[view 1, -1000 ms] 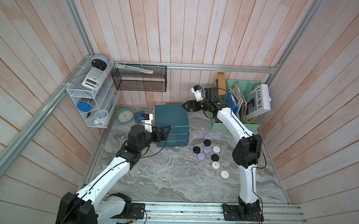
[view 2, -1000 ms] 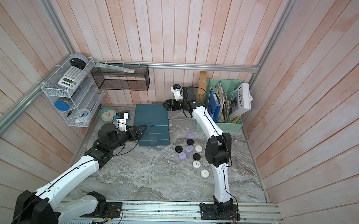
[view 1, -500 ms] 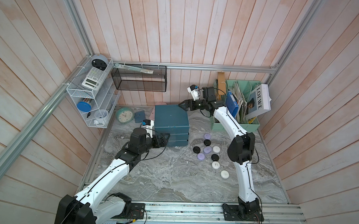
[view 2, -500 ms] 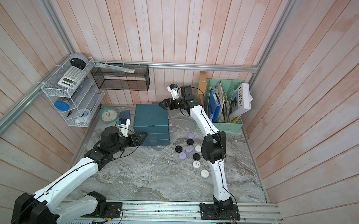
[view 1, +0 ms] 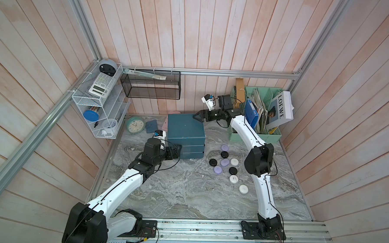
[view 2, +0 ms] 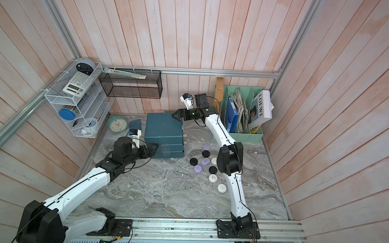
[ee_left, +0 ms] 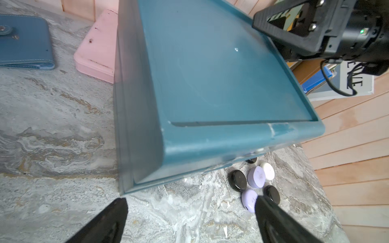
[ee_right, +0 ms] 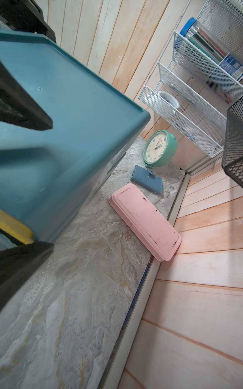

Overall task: Put the bluetooth earphones in the drawer according to color
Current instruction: Adjust the storage box at the center of the board.

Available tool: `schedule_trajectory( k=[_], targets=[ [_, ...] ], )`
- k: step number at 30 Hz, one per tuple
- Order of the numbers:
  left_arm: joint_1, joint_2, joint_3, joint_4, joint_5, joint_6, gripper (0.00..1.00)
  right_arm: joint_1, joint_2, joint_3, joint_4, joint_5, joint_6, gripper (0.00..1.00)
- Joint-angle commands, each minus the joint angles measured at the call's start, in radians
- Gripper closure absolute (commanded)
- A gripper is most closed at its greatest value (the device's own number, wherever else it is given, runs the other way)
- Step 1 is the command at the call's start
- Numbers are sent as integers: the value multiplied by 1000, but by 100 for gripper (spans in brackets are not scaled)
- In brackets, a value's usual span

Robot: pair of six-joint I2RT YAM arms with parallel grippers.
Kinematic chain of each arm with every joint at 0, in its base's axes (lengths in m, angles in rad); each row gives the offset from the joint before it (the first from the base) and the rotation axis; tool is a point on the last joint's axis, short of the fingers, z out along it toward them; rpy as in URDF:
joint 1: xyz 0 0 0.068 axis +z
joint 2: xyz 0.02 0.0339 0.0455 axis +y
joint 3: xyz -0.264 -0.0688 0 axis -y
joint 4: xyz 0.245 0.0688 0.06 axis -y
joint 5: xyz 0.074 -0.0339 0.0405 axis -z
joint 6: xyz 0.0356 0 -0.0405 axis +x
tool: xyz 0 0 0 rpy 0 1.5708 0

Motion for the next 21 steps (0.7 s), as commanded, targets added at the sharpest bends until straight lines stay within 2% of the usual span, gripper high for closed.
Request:
schedule_trajectory(
  k=[1,11,21],
  targets=[
    [21,9,39,14,-38,13,0,13,-3,-39,-66,-32,-20,11],
    [89,26,72,18,-57,79,0,17,-145,-312,89,-24,43,11],
    [110,100,93,71,-47,101,0,17,-257,-490,174,-17,71,12]
  ],
)
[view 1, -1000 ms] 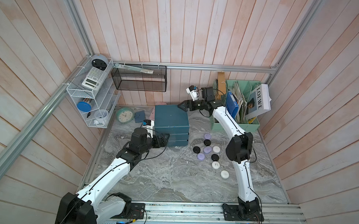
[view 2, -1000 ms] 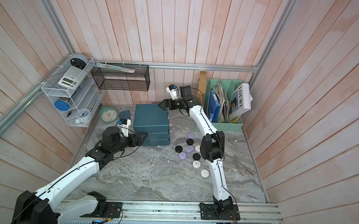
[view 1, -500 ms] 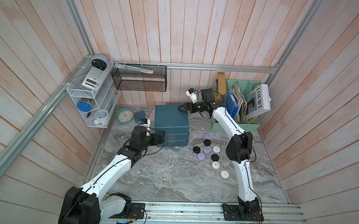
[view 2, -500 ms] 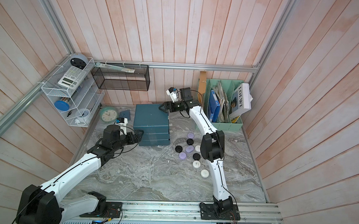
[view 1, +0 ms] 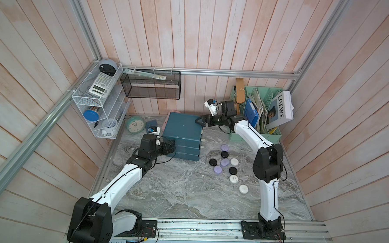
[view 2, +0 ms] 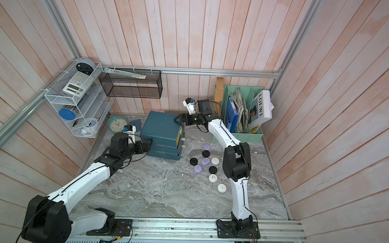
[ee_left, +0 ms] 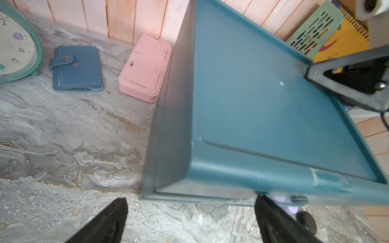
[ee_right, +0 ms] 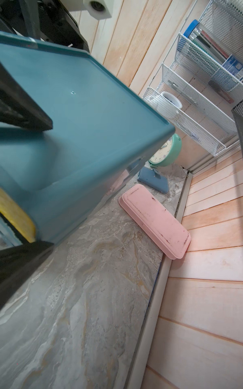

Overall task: Put the bluetooth earphones in the drawer according to color
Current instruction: Adjust the storage box at the center of the board.

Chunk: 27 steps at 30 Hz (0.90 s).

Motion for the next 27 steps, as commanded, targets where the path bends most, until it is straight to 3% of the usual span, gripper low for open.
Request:
schedule_trajectory(
  k=[1,19,27],
  targets=[
    [13,38,58,62,-13,32,0,20,-40,-69,-55,-36,19,12],
    [31,169,161,82,24,66,0,19,-168,-281,-11,-36,28,12],
    [31,131,187,30,31,91,0,12,-224,-347,24,7,44,12]
  ],
)
